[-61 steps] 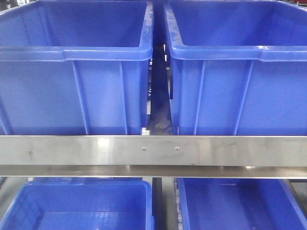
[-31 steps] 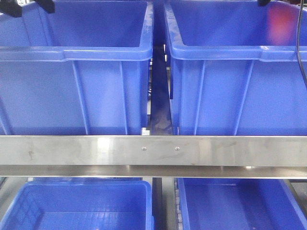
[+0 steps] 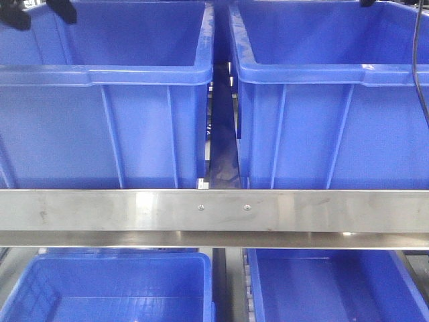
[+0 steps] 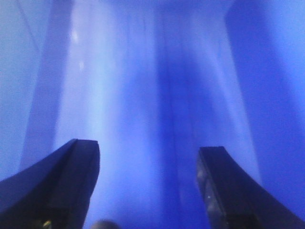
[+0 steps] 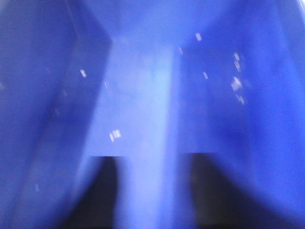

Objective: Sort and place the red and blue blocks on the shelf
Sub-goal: 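Open both grippers to release the blue and red cubes into the bins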

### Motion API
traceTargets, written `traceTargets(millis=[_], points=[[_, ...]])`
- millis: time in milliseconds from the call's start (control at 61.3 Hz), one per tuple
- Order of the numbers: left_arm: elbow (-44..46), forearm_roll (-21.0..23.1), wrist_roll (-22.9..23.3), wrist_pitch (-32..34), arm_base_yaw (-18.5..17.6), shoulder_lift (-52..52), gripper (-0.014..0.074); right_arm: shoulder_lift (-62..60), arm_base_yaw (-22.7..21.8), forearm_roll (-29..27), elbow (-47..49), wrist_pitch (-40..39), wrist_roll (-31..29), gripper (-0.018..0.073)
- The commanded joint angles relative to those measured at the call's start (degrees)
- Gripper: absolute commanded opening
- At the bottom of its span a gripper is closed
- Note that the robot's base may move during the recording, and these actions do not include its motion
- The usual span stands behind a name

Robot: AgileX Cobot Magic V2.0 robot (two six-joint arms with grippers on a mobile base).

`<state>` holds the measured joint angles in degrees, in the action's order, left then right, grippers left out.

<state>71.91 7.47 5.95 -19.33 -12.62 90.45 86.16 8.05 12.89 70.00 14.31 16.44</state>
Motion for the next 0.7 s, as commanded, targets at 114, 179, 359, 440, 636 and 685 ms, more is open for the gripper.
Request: traceTargets(millis=[114,179,359,440,636,685], points=[[2.0,0.7,0.0,1.4,-0.4,-7.5,0.0102,-8.7,-0.3,0.4,2.3,1.9,-0.6,0.0069],[1.9,0.7,0.0,0.5,-0.4,-9.2,0.0086,-10.9,-0.3,0.4,2.1,3.6,-0.6,0.0071],[-2.1,0.6,0.0,1.4,-0.4,-15.6,0.0086,-20.4,-0.3,0.4,-3.1,3.3,-0.6,0.0071],[-5.2,0.6,0.0,3.7,-0.4,-19.1,0.0086,-25.7,-0.3,0.4,-7.8,2.8,-0.6,0.0071],[-16.4,0.6,0.0,11.6,-0.4,-28.1,0.0086,-37.8,-0.3,0.4,-21.1,-0.8,-0.6,0.0071],[-19.4,0.6,0.0,13.5,-0.4,-30.3,0.0086,-40.8,-0.3,0.4,-24.5,-2.0,-0.6,0.0071]])
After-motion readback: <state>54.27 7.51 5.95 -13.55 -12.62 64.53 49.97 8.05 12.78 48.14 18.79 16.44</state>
